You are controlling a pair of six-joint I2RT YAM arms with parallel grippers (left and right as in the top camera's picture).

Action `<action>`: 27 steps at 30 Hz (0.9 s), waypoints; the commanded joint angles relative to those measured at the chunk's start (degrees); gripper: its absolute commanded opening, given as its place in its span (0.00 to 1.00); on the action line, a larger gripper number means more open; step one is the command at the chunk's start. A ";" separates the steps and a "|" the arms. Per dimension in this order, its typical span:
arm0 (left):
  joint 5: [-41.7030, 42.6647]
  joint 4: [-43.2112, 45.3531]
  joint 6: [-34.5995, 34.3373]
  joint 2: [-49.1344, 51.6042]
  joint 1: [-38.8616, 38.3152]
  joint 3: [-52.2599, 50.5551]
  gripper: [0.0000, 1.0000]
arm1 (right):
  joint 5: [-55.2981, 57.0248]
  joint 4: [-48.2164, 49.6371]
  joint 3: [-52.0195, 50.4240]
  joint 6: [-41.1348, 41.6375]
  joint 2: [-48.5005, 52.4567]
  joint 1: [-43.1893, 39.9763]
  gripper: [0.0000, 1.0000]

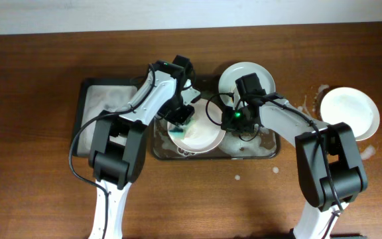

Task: Clean dirty plates on tray and stack at the side
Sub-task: 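Scrub the pink plate with the sponge while the right gripper holds its rim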

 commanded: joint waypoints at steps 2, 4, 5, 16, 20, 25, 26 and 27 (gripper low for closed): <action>14.01 -1.60 18.38 2.36 -0.96 -1.73 0.00 | 0.24 -0.20 -0.37 -0.52 0.66 0.20 0.04; 13.99 -1.38 22.34 2.36 -1.97 -1.73 0.00 | 0.24 -0.20 -0.37 -0.52 0.66 0.20 0.04; 13.94 -0.94 22.95 2.36 -2.27 -1.73 0.00 | 0.24 -0.20 -0.37 -0.52 0.66 0.20 0.04; -3.69 17.29 1.20 2.36 -2.49 -1.73 0.00 | 0.26 -0.22 -0.37 -0.55 0.66 0.20 0.04; -14.29 20.02 -9.35 2.36 -2.49 -1.73 0.00 | 0.26 -0.22 -0.37 -0.55 0.66 0.20 0.04; -27.89 16.55 -23.74 2.36 -2.49 -1.73 0.00 | 0.26 -0.24 -0.37 -0.55 0.66 0.20 0.04; -28.70 14.71 -25.33 2.36 -2.49 -1.73 0.00 | 0.26 -0.24 -0.37 -0.55 0.66 0.20 0.04; -28.50 13.40 -25.42 2.36 -2.51 -1.73 0.00 | 0.26 -0.22 -0.37 -0.55 0.66 0.20 0.04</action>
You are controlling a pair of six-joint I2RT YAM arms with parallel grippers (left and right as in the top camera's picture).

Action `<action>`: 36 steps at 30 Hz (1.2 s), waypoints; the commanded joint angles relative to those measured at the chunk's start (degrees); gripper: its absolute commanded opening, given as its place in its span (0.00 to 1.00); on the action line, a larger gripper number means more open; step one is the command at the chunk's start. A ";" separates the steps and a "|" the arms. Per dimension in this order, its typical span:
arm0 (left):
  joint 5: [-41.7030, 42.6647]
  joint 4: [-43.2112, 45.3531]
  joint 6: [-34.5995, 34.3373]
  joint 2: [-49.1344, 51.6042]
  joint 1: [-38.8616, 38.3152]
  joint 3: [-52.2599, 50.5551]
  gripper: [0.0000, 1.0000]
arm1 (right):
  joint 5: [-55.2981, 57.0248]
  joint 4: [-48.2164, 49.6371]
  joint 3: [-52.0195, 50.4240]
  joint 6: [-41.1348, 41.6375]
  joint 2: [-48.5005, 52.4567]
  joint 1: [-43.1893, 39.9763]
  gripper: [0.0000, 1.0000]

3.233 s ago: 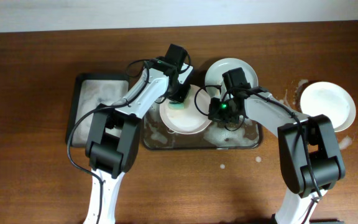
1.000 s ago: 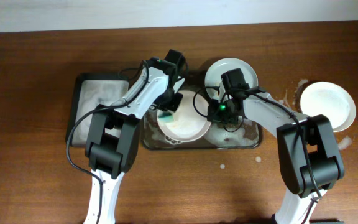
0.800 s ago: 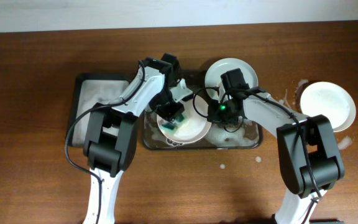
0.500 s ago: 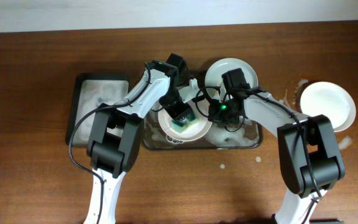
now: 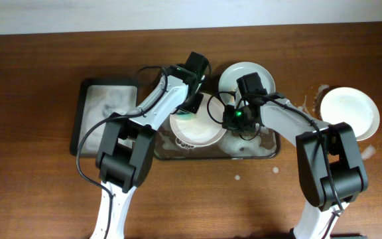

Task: Clean dirty plates on tray and stack at the side
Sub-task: 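Scrub the pink plate with the sponge while the right gripper holds its rim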

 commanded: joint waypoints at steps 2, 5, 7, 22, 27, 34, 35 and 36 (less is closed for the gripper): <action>-8.41 -7.04 -4.90 2.14 1.51 -1.27 0.00 | -0.76 -0.70 -0.37 -1.11 0.66 0.48 0.04; 7.78 -9.94 14.40 2.14 1.51 -1.27 0.00 | -0.76 -0.66 -0.37 -1.11 0.66 0.48 0.04; 20.46 -11.08 26.32 2.14 1.51 -1.27 0.00 | -0.76 -0.68 -0.37 -1.09 0.66 0.48 0.04; -2.64 5.73 -1.03 2.14 1.51 -1.27 0.00 | -0.76 -0.72 -0.37 -1.14 0.66 0.48 0.04; -3.39 -6.29 -2.91 2.14 1.44 -1.27 0.00 | -0.76 -0.66 -0.37 -1.11 0.66 0.48 0.04; 34.16 -13.79 29.55 2.14 1.40 -1.27 0.00 | -0.76 -0.68 -0.37 -1.11 0.66 0.48 0.04; 36.59 -13.86 32.59 2.14 1.36 -1.27 0.00 | -0.76 -0.68 -0.37 -1.11 0.66 0.48 0.04; 36.26 -13.79 34.10 2.14 1.36 -1.27 0.00 | -0.76 -0.70 -0.37 -1.11 0.66 0.48 0.04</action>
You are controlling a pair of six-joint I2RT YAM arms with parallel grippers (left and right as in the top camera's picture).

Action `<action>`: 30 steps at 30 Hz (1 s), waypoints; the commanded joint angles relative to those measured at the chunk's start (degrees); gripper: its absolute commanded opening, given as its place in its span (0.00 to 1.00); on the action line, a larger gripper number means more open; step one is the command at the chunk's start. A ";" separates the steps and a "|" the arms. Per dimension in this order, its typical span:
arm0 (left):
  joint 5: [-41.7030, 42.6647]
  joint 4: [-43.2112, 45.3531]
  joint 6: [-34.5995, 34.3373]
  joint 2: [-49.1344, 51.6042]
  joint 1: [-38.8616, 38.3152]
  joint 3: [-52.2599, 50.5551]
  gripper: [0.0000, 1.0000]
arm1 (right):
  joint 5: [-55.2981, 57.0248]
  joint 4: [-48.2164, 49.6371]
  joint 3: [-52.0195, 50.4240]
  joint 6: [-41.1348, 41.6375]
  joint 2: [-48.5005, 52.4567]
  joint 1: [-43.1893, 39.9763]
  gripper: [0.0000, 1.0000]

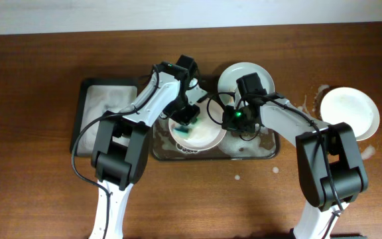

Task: Clean dirty plates on tray and stack at the side
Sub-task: 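Scrub the pink plate with the sponge while the right gripper holds its rim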

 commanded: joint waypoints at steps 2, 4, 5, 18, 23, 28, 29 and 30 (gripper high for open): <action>13.38 0.90 13.46 2.23 -1.14 -1.64 0.00 | -0.26 -0.28 -0.37 -0.81 0.66 0.37 0.04; 7.65 4.57 9.88 2.23 -1.03 -1.64 0.00 | -0.26 -0.26 -0.37 -0.81 0.66 0.37 0.04; 2.64 7.87 3.76 2.25 -1.01 -1.64 0.00 | -0.26 -0.28 -0.37 -0.81 0.66 0.37 0.04; -30.40 5.81 -27.58 2.34 -1.03 -1.64 0.00 | -0.26 -0.44 -0.37 -0.81 0.66 0.37 0.04; -2.82 -0.11 -9.18 2.34 -1.05 -1.64 0.00 | -0.26 -0.44 -0.37 -0.81 0.66 0.37 0.04; 13.03 -0.09 8.37 2.34 -1.14 -1.64 0.00 | -0.26 -0.46 -0.37 -0.81 0.66 0.37 0.04; 12.39 0.63 8.79 2.34 -1.11 -1.64 0.00 | -0.26 -0.46 -0.37 -0.81 0.66 0.37 0.04; 11.30 1.84 8.74 2.34 -1.01 -1.64 0.00 | -0.26 -0.46 -0.37 -0.81 0.66 0.37 0.04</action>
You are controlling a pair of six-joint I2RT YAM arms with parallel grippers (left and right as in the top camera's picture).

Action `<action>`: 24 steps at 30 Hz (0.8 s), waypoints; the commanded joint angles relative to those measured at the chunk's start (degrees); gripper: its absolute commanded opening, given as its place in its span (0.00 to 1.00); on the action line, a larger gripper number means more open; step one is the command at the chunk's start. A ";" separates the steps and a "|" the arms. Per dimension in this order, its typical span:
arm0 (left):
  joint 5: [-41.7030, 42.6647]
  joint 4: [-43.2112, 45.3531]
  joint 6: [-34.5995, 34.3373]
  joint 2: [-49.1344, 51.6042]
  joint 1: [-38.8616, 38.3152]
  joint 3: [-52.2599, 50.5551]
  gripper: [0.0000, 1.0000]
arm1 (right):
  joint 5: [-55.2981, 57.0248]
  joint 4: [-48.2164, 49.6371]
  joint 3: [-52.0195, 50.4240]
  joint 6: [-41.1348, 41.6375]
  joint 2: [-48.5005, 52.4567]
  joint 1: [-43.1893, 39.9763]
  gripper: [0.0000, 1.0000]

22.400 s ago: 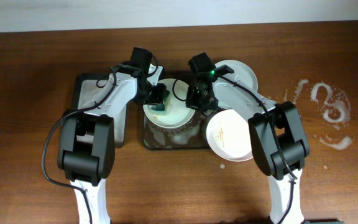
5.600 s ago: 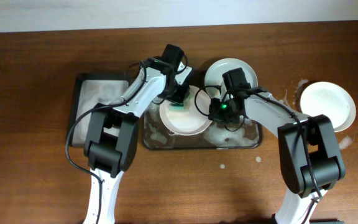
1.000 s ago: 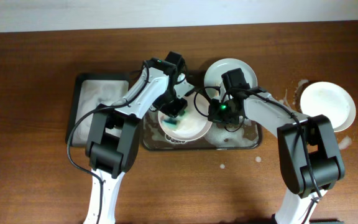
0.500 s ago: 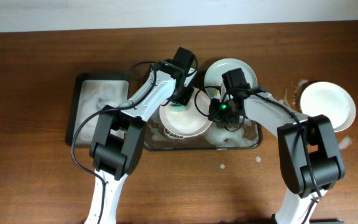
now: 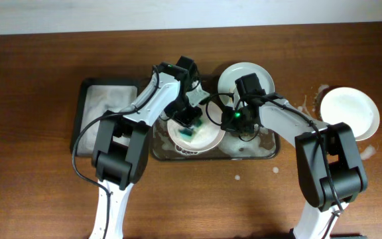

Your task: Clean dirty plates on tray and stack at the side

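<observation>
A white plate (image 5: 203, 137) lies in the dark centre tray (image 5: 265, 151). My left gripper (image 5: 188, 127) is shut on a green sponge (image 5: 188, 131) and presses it onto the left half of the plate. My right gripper (image 5: 225, 121) sits at the plate's right rim and appears shut on it; its fingers are mostly hidden under the wrist. A second white plate (image 5: 245, 72) rests at the tray's back edge, partly under the right wrist. A clean white plate (image 5: 350, 113) lies alone on the table at the right.
A dark tray with soapy water (image 5: 101, 106) stands left of the centre tray. Foam spots (image 5: 310, 101) dot the table near the clean plate. Both arms cross over the centre tray.
The left gripper and sponge have shifted slightly to the right on the plate. The right arm and the plate in its hold have not moved.
The sponge was first on the plate's left part. Then the left gripper was at the plate's far rim. A second ago it was back on the left part of the plate, and now it is a little further right. The right gripper stayed at the rim throughout.
</observation>
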 commanded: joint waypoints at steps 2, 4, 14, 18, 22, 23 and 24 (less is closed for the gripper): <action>3.61 4.42 5.44 2.01 -0.74 -1.29 0.00 | 0.20 -0.24 -0.37 -0.63 0.66 -0.02 0.04; -2.03 9.31 -3.74 2.01 -0.31 -1.29 0.00 | 0.20 -0.24 -0.37 -0.63 0.66 -0.02 0.04; -28.33 7.89 -26.43 2.01 1.86 -1.29 0.00 | 0.20 -0.24 -0.37 -0.63 0.66 -0.02 0.04; -28.98 2.62 -27.54 1.92 1.86 -0.96 0.00 | 0.13 -0.46 -0.37 -0.61 0.61 -0.02 0.04; -10.97 -5.57 -27.47 1.66 1.86 9.81 0.00 | -0.13 -0.96 -0.28 -0.66 -1.18 -0.09 0.04; -10.25 -7.96 -27.47 1.55 1.86 13.35 0.00 | 0.17 -1.57 -0.28 -0.72 -2.10 -0.09 0.04; -9.20 -11.08 -27.34 1.53 1.99 18.71 0.00 | 0.22 -2.23 -0.26 -2.29 -3.76 -0.09 0.04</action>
